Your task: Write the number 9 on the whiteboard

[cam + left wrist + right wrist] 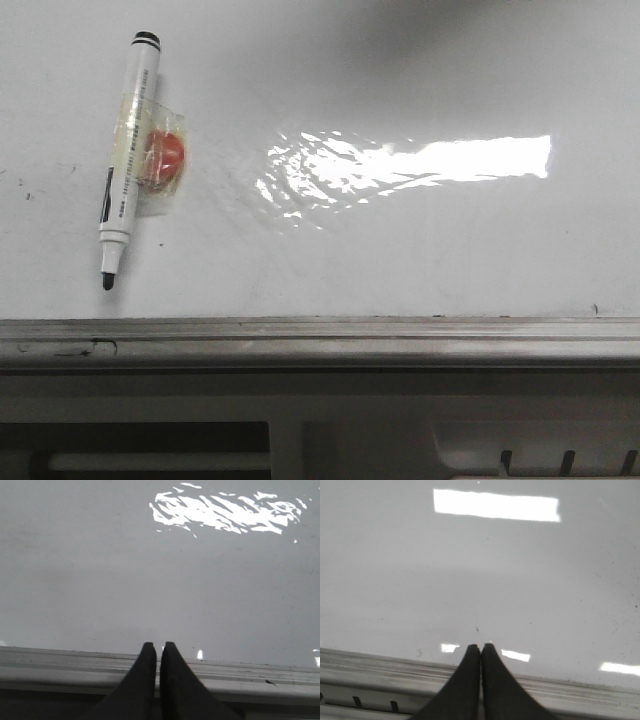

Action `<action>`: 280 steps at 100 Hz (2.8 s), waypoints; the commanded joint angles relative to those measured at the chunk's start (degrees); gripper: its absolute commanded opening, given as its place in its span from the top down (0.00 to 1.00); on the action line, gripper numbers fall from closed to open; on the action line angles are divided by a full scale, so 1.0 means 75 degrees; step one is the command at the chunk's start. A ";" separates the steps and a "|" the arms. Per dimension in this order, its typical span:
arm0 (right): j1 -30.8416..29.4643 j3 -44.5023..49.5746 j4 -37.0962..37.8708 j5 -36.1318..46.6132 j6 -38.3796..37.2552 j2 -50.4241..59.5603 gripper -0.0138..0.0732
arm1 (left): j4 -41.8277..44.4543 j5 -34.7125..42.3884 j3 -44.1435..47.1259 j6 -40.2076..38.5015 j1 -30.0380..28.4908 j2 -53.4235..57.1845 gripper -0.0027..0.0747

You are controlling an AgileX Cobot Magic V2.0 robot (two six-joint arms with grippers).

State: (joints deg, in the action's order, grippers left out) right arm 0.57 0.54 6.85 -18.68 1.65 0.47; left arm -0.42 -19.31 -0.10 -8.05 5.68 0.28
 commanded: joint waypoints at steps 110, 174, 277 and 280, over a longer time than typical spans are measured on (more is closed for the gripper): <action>-0.0007 0.0215 -0.1001 0.3128 0.0018 0.0169 0.89 | -0.3633 0.1201 0.0229 -0.0092 -0.0019 0.0219 0.99; -0.0007 -0.2187 -0.3518 0.0048 0.0103 -0.0931 0.89 | -0.5944 0.0151 -0.1654 0.2210 0.0063 -0.0549 0.99; -0.0007 -0.4753 -0.3199 -0.0880 0.0195 -0.3827 0.34 | -0.7932 0.0280 -0.3966 0.6304 0.2952 -0.7289 0.44; -0.0007 -0.4753 -0.3199 -0.0880 0.0195 -0.3827 0.34 | -0.7932 0.0360 -0.4002 0.6304 0.3086 -0.7391 0.44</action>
State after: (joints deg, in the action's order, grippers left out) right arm 0.57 -33.11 -17.24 -29.84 2.42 -27.49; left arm -56.94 -21.22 -27.63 38.95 25.94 -53.50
